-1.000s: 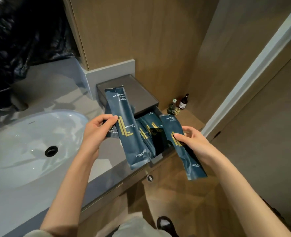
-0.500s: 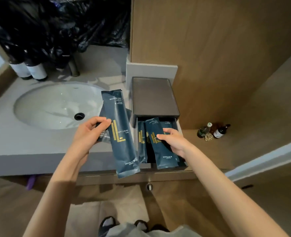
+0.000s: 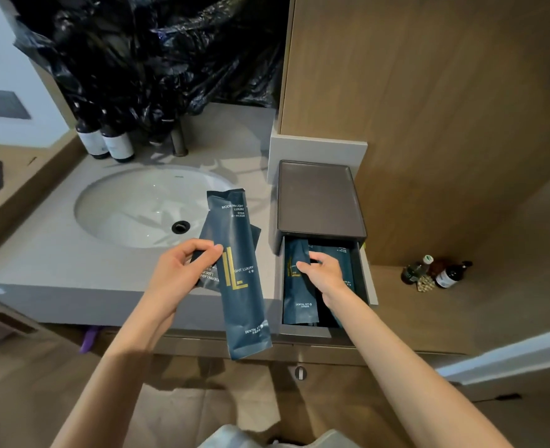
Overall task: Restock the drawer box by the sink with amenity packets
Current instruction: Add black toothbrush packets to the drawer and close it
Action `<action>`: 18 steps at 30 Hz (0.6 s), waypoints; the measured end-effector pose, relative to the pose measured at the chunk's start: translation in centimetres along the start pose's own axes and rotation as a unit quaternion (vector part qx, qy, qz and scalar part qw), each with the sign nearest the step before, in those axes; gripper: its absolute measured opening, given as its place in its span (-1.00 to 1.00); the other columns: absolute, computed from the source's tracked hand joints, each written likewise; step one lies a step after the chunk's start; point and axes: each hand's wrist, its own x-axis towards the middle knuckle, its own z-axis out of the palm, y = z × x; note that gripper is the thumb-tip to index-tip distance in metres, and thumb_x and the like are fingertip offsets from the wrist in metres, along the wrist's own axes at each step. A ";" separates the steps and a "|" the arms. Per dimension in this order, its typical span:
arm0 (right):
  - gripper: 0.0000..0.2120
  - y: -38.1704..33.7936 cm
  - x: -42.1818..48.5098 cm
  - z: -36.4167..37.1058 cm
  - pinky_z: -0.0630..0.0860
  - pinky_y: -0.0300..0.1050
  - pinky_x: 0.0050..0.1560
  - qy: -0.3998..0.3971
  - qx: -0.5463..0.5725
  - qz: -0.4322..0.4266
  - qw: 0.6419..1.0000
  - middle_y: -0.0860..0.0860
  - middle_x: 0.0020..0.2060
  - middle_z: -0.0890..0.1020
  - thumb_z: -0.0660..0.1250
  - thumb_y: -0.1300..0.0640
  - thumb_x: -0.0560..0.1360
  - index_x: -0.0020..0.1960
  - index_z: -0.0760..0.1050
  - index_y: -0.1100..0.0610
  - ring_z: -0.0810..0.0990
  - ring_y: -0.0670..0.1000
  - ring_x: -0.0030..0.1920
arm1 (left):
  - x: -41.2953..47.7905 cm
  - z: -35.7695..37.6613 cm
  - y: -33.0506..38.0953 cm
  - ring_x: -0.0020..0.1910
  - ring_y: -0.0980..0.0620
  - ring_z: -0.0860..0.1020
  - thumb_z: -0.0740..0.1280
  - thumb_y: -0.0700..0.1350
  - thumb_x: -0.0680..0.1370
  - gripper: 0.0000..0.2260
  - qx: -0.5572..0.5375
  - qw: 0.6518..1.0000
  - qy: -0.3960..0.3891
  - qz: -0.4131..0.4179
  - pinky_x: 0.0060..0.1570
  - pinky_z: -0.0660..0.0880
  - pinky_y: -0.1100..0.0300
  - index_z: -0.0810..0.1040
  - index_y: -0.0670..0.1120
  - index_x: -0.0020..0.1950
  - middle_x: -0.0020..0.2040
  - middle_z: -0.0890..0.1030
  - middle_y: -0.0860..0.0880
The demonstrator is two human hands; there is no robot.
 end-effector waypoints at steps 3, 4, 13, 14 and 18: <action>-0.53 0.3 0.1 0.7 0.40 -0.13 0.19 0.013 -0.001 0.002 1.000 0.10 0.27 0.53 0.43 0.22 0.46 0.35 0.45 0.14 0.48 0.10 0.28 | 0.1 -0.4 -0.1 -0.42 0.31 0.46 0.39 -0.13 0.51 -0.93 0.004 1.000 -0.012 0.009 -0.45 0.32 0.49 0.59 -0.09 -0.16 -0.18 0.59 0.05; -0.53 0.5 0.1 0.7 0.40 -0.14 0.18 0.016 -0.001 0.001 1.000 0.10 0.27 0.53 0.43 0.22 0.46 0.35 0.45 0.14 0.48 0.09 0.28 | 0.1 -0.6 -0.2 -0.39 0.31 0.48 0.39 -0.13 0.51 -0.93 0.005 1.000 -0.015 0.008 -0.43 0.33 0.49 0.60 -0.10 -0.15 -0.17 0.60 0.04; -0.47 1.0 -0.8 -0.3 0.47 -0.11 0.13 0.075 -0.174 -0.146 0.971 0.05 0.08 0.55 0.51 0.09 0.39 0.32 0.45 0.08 0.54 0.03 0.09 | 0.1 -0.7 -0.7 -0.16 0.13 0.54 0.40 -0.11 0.50 -0.89 0.001 0.999 -0.043 -0.013 -0.16 0.39 0.28 0.62 -0.15 -0.09 -0.07 0.63 -0.01; -0.48 1.1 -0.9 -0.6 0.46 -0.11 0.17 0.068 -0.202 -0.171 0.962 0.05 0.13 0.52 0.51 0.11 0.39 0.32 0.46 0.07 0.52 0.02 0.10 | 0.0 -0.6 -0.8 -0.16 0.13 0.53 0.40 -0.11 0.50 -0.90 0.001 0.999 -0.045 -0.013 -0.18 0.39 0.29 0.62 -0.14 -0.10 -0.08 0.63 -0.01; -0.33 1.0 -1.3 -2.7 0.33 -0.07 0.37 -0.054 -0.324 -0.218 0.919 0.04 0.40 0.34 0.51 0.12 0.39 0.44 0.36 0.07 0.38 0.09 0.35 | 0.0 -0.6 -1.3 -0.16 0.14 0.52 0.40 -0.10 0.50 -0.92 -0.006 0.999 -0.043 -0.026 -0.15 0.38 0.28 0.62 -0.09 -0.15 -0.10 0.63 0.02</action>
